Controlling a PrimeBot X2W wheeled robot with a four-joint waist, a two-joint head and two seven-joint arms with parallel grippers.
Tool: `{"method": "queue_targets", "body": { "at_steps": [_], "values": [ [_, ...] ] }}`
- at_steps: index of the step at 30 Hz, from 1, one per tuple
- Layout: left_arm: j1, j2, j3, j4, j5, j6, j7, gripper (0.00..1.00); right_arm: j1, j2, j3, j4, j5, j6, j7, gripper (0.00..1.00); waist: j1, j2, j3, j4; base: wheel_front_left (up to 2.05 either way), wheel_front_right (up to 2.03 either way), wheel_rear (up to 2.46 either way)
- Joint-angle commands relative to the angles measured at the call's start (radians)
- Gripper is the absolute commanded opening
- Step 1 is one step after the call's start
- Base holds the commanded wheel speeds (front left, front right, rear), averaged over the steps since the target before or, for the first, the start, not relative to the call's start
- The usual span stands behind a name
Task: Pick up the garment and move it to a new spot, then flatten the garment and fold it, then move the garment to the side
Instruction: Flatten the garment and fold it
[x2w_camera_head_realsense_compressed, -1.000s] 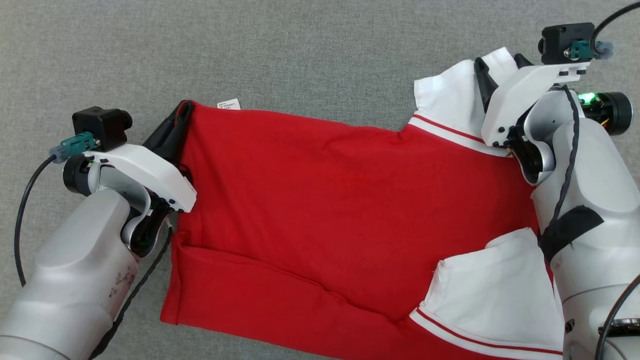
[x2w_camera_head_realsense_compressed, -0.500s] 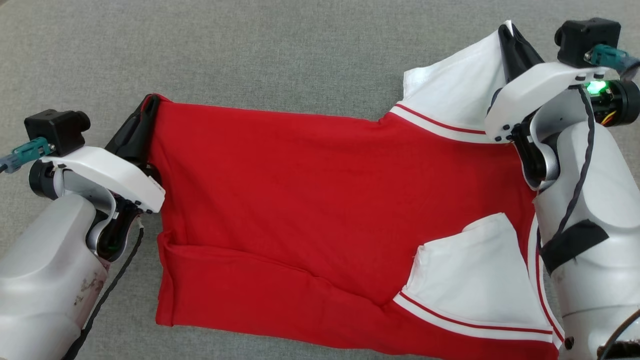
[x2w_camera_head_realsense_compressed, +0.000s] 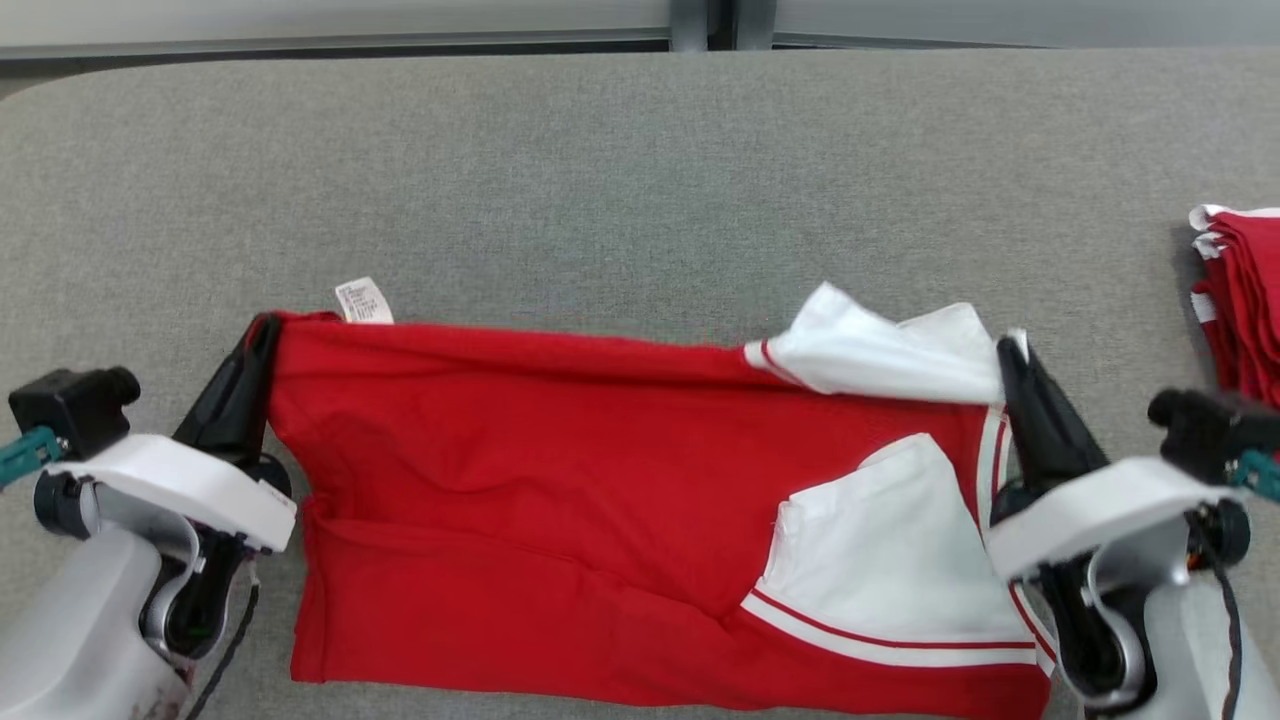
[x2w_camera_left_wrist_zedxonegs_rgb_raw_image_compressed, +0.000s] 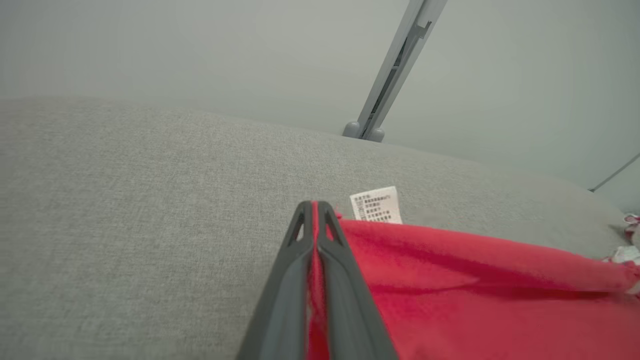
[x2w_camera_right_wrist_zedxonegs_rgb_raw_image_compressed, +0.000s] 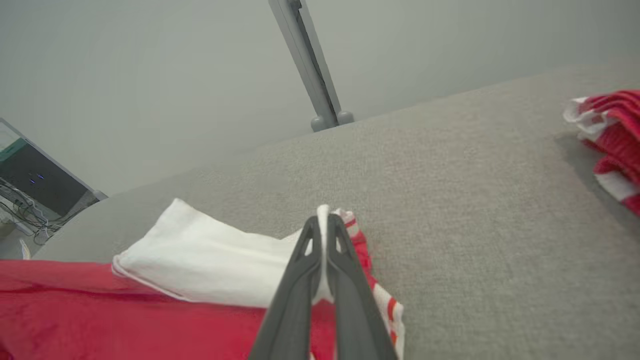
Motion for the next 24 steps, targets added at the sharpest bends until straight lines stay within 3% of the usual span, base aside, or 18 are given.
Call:
{"method": "queue_targets", "body": {
  "at_steps": [1, 7, 16, 17, 18, 19, 24],
  "values": [
    [0.051, 0.009, 0.020, -0.025, 0.003, 0.013, -0.004, 0.00, 0.080, -0.002, 0.007, -0.049, 0.039, 0.000, 0.000, 0.00, 0.0000, 0.0000, -0.023, -0.020, 0.00, 0.00, 0.00],
    [0.191, 0.020, 0.042, -0.087, -0.031, 0.030, -0.001, 0.00, 0.275, -0.001, 0.043, -0.127, 0.117, 0.000, -0.015, 0.00, 0.0000, 0.0000, -0.053, -0.042, 0.00, 0.00, 0.00],
    [0.297, 0.036, 0.025, -0.116, -0.056, 0.058, 0.034, 0.00, 0.409, -0.001, 0.051, -0.130, 0.141, 0.000, -0.040, 0.00, 0.0000, 0.0000, -0.083, -0.048, 0.00, 0.00, 0.00],
    [0.304, 0.039, 0.021, -0.118, -0.051, 0.062, 0.038, 0.16, 0.418, -0.001, 0.053, -0.128, 0.127, 0.000, -0.037, 0.01, 0.0000, 0.0000, -0.085, -0.050, 0.00, 0.00, 0.00],
    [0.308, 0.042, 0.016, -0.120, -0.045, 0.067, 0.041, 0.75, 0.424, -0.001, 0.053, -0.127, 0.112, 0.000, -0.040, 0.62, 0.0000, 0.0000, -0.087, -0.051, 0.00, 0.00, 0.00],
    [0.313, 0.046, 0.014, -0.123, -0.036, 0.073, 0.038, 1.00, 0.430, -0.001, 0.057, -0.127, 0.092, 0.000, -0.044, 1.00, 0.0000, 0.0000, -0.089, -0.052, 0.00, 0.00, 0.00],
    [0.353, 0.050, 0.034, -0.162, 0.046, 0.132, 0.004, 1.00, 0.441, -0.001, 0.049, -0.170, -0.045, 0.000, -0.119, 1.00, 0.0000, 0.0000, -0.106, -0.066, 0.00, 0.00, 0.00]
  ]
}}
